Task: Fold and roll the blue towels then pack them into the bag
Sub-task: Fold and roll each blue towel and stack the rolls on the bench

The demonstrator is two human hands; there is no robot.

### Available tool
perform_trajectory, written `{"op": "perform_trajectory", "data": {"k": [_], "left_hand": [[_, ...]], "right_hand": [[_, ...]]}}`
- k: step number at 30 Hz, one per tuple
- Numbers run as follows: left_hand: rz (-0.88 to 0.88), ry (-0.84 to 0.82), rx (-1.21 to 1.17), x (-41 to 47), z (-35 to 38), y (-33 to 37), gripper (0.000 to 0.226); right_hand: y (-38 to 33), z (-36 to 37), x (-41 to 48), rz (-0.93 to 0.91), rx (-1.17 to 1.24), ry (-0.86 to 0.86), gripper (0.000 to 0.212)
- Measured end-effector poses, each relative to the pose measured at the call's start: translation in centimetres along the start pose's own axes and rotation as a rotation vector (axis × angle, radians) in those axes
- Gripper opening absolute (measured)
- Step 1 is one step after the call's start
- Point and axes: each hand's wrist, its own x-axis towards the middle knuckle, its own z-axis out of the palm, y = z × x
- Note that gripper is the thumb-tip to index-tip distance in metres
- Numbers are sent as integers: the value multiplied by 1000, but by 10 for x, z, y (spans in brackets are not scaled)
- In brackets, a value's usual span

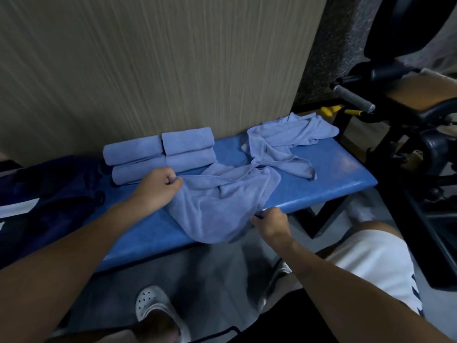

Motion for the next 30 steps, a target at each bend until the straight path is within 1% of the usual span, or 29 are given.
{"op": "perform_trajectory", "data": {"k": [4,8,12,16,18,20,21,22,23,24,26,29,30], "left_hand": [[16,16,-35,3,-5,4,36],[65,79,-93,8,-20,15,42],[35,119,-221,11,-44,36,37],[14,188,-433,10,-71,55,33],[9,233,-479,10,-82,62,27],[4,267,-502,10,-94,66,25],[-1,279,-507,9,-99,67,26],[-7,293,-506,9,-104,67,29],[-8,310,-503,8,-109,68,31],[-5,326,-498,7,-113,68,33],[6,358,-482,4,-121,68,32],[18,400,-461,1,-131,66,23],[20,405,-465,0,-133,65,22]], "right_hand": [[-9,1,-1,-95,30,63,29],[-30,-10,3,-222,199,140,19],[-58,-39,4,-333,320,142,22],[-91,-68,3,-315,468,61,31],[-106,-81,3,-266,631,3,34],[-119,-94,1,-212,851,-175,17],[-123,-100,-2,-213,904,-294,11],[-126,-106,-4,-234,911,-411,9],[-128,-109,-7,-270,881,-486,12],[-130,-110,-9,-299,848,-511,16],[-131,-112,-11,-311,757,-444,16],[-132,-110,-9,-281,624,-341,16],[-133,-109,-9,-267,620,-307,18]]}}
